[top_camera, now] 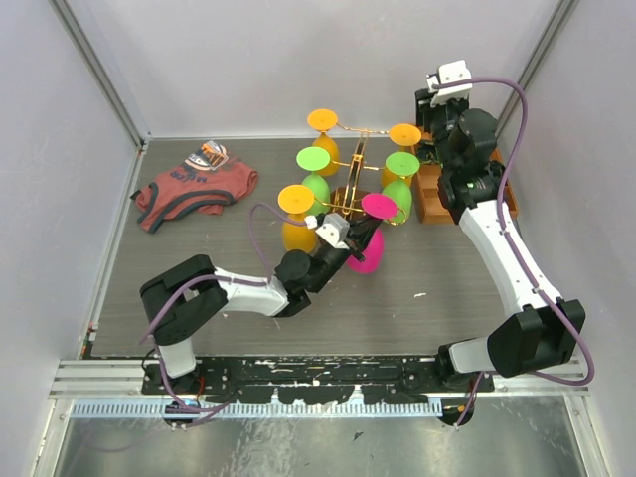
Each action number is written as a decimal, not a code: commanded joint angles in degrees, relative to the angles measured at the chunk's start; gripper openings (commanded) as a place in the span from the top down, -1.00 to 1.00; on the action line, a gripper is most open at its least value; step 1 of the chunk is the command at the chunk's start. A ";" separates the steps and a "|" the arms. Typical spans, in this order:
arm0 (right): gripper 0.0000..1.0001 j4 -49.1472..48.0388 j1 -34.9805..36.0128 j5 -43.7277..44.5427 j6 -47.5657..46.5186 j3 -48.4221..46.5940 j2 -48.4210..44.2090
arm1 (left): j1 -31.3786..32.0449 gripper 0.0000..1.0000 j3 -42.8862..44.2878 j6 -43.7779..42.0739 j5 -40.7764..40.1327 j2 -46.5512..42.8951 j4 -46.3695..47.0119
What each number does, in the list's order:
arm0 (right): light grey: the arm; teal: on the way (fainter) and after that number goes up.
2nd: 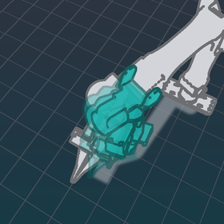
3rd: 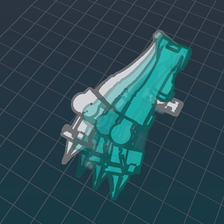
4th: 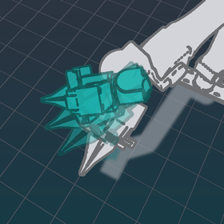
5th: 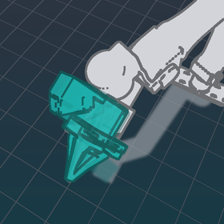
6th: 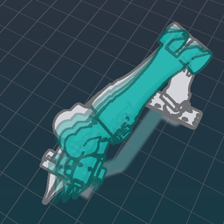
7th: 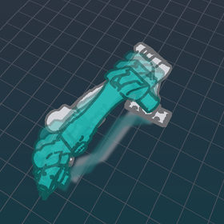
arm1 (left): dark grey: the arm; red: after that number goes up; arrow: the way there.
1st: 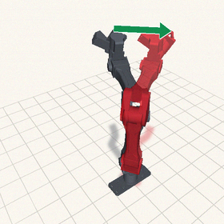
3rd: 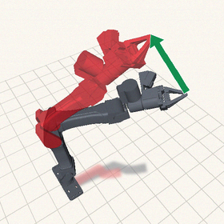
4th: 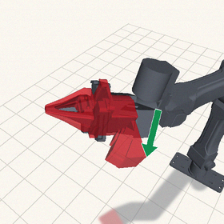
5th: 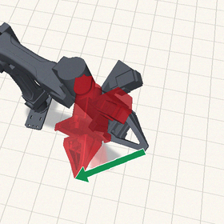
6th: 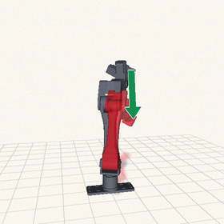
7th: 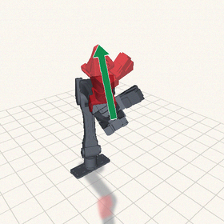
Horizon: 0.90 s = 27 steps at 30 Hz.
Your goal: Place the wine glass upside down on the wine glass rack
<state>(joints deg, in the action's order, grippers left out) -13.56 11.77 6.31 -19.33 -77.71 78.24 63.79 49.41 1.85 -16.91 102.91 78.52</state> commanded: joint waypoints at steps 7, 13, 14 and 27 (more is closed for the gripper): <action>-0.03 -4.11 -0.48 -0.64 -0.22 0.55 -2.92 | -1.27 1.00 2.28 3.18 2.91 3.37 3.20; -0.04 -4.10 -0.49 -0.77 -0.51 0.98 -3.02 | -1.61 1.00 4.31 4.24 8.18 5.03 1.61; -0.04 -4.10 -0.48 -0.81 -0.55 1.05 -3.05 | -1.59 1.00 4.78 4.54 8.91 5.34 1.45; -0.05 -4.09 -0.53 -0.86 -0.95 1.83 -3.08 | -1.61 0.98 8.01 6.70 17.09 7.43 -1.86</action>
<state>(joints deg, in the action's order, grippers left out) -14.13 11.49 5.91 -19.68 -75.99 77.47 61.98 55.86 7.46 -3.09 109.56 76.23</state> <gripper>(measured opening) 0.524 0.050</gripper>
